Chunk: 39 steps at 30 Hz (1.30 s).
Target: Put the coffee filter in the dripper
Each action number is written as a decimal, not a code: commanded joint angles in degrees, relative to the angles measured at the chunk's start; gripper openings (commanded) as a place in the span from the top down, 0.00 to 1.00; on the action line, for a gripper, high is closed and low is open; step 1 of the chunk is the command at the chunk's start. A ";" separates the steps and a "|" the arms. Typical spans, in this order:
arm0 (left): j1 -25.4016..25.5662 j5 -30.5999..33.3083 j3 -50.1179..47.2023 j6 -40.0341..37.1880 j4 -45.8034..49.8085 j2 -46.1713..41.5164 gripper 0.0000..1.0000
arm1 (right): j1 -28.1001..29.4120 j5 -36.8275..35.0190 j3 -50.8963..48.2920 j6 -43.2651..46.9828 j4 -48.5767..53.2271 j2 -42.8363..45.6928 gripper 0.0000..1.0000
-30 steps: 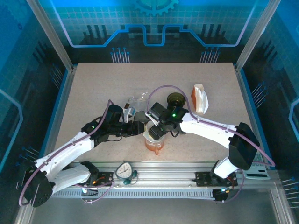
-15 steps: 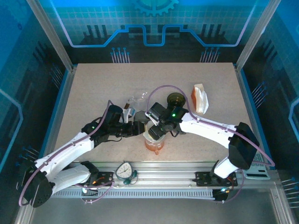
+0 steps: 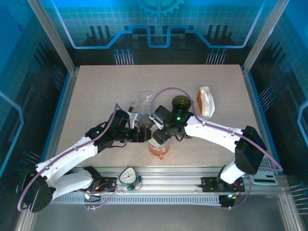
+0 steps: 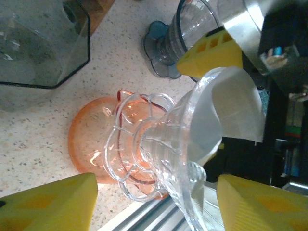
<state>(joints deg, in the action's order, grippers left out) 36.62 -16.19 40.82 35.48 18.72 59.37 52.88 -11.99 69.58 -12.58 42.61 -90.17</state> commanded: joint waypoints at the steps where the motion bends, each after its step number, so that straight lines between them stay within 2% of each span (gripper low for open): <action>1: 0.23 4.61 2.16 -1.91 3.37 0.34 0.38 | 0.88 -0.84 0.91 0.54 0.90 -1.50 0.29; 6: 0.27 9.09 1.83 0.07 4.29 -0.18 0.39 | 0.86 -0.76 0.82 0.54 0.90 -1.52 0.29; 17: 0.21 17.93 0.85 2.95 6.50 -8.33 0.32 | 0.91 -0.93 0.38 0.44 0.98 -0.97 0.29; 20: 0.13 15.49 0.10 2.16 4.30 -8.95 0.26 | 0.93 -0.77 0.36 0.45 0.81 -1.01 0.29; 23: 0.15 9.23 -1.19 0.57 -0.95 -8.80 0.19 | 0.99 -0.67 0.46 0.45 0.68 -1.04 0.29; 25: 0.20 7.41 -1.37 -0.41 -2.43 -8.04 0.17 | 0.99 -0.67 0.46 0.45 0.68 -0.97 0.29; 31: 0.31 5.03 -1.34 -1.74 -3.68 -4.66 0.17 | 0.99 -0.58 0.46 0.36 0.72 -1.00 0.29; 39: 0.41 6.57 -1.44 -2.34 -3.88 -2.48 0.20 | 1.05 -0.48 0.64 0.30 0.81 -1.31 0.29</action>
<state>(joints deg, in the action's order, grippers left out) 36.93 -9.06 40.23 34.39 16.49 56.36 53.19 -11.99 69.78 -12.60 42.37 -90.35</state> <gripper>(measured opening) 0.801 0.711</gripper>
